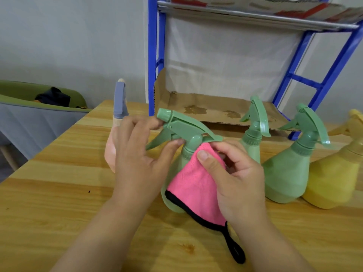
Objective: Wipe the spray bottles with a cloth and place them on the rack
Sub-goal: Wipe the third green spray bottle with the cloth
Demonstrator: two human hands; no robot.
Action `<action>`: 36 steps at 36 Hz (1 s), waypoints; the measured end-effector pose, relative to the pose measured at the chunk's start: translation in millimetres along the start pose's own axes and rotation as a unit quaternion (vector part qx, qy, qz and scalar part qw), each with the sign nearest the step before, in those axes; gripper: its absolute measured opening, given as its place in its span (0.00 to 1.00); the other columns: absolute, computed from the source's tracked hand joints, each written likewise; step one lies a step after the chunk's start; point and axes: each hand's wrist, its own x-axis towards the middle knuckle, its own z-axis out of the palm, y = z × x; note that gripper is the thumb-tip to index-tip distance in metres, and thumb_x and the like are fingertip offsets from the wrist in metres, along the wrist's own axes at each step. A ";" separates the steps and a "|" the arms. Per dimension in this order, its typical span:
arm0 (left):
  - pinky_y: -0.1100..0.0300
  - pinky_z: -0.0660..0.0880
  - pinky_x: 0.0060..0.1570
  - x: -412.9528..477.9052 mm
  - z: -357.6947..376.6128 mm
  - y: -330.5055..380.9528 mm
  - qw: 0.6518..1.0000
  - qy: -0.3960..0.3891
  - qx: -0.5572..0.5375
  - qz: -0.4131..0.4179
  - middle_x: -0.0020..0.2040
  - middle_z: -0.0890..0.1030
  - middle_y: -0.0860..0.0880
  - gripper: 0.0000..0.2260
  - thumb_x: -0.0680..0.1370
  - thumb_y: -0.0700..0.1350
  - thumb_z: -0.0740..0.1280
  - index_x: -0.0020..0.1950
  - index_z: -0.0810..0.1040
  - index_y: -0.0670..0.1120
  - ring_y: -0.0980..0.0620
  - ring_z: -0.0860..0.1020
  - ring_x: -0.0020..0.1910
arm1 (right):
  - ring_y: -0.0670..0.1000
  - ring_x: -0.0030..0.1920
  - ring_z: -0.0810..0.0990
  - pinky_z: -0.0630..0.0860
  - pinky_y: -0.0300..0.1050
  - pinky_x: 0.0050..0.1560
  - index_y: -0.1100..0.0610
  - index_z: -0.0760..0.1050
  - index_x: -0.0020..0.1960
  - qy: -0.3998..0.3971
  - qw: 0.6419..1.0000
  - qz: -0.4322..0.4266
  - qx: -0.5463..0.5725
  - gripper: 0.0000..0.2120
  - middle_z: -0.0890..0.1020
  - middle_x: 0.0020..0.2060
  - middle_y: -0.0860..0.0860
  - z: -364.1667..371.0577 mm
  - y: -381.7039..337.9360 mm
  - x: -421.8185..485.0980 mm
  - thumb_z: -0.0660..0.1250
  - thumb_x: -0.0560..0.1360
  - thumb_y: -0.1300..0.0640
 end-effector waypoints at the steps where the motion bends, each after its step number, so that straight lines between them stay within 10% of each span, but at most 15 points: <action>1: 0.55 0.73 0.50 0.8 0.2 -2.4 0.999 0.011 0.034 0.016 0.47 0.66 0.57 0.13 0.71 0.56 0.68 0.52 0.72 0.55 0.53 0.68 0.48 | 0.40 0.46 0.78 0.72 0.28 0.45 0.47 0.80 0.45 0.013 1.000 -0.011 -0.019 0.09 0.79 0.42 0.43 1.5 0.4 -2.2 0.71 0.65 0.49; 6: 0.75 0.65 0.50 -1.6 0.3 -0.2 0.997 -0.046 0.042 0.034 0.45 0.66 0.55 0.24 0.75 0.54 0.64 0.64 0.75 0.39 0.63 0.68 0.45 | 0.44 0.47 0.78 0.73 0.31 0.46 0.43 0.80 0.45 0.058 0.995 -0.059 -0.063 0.07 0.77 0.42 0.42 3.4 5.1 -6.9 0.74 0.68 0.51; 12: 0.76 0.70 0.45 -2.7 1.3 6.5 0.993 -0.112 -0.023 -0.027 0.47 0.70 0.59 0.34 0.71 0.59 0.67 0.73 0.67 0.45 0.63 0.73 0.45 | 0.43 0.45 0.78 0.73 0.31 0.44 0.43 0.81 0.43 0.035 0.994 -0.084 -0.054 0.06 0.77 0.41 0.41 3.1 3.1 -8.0 0.73 0.68 0.53; 17: 0.64 0.76 0.50 -6.7 3.4 8.8 0.973 -0.119 -0.178 -0.088 0.47 0.81 0.54 0.28 0.68 0.54 0.70 0.66 0.67 0.59 0.54 0.80 0.50 | 0.40 0.46 0.78 0.73 0.28 0.46 0.53 0.83 0.50 0.028 0.993 -0.110 -0.033 0.10 0.77 0.41 0.42 6.9 2.4 -9.6 0.73 0.69 0.57; 24: 0.64 0.77 0.51 -3.7 -0.5 14.4 0.946 -0.160 -0.252 -0.128 0.49 0.84 0.56 0.14 0.69 0.42 0.70 0.53 0.78 0.53 0.57 0.82 0.51 | 0.40 0.48 0.76 0.72 0.29 0.49 0.60 0.78 0.58 0.038 0.977 -0.190 -0.092 0.16 0.77 0.44 0.50 5.0 3.9 -7.2 0.70 0.71 0.59; 36: 0.63 0.78 0.50 -3.9 -2.6 17.0 0.924 -0.205 -0.298 -0.126 0.51 0.85 0.53 0.12 0.72 0.41 0.69 0.54 0.82 0.47 0.55 0.82 0.53 | 0.43 0.51 0.81 0.77 0.35 0.50 0.46 0.81 0.50 0.057 0.997 -0.040 0.027 0.12 0.84 0.47 0.44 -2.0 -1.9 -1.2 0.71 0.66 0.51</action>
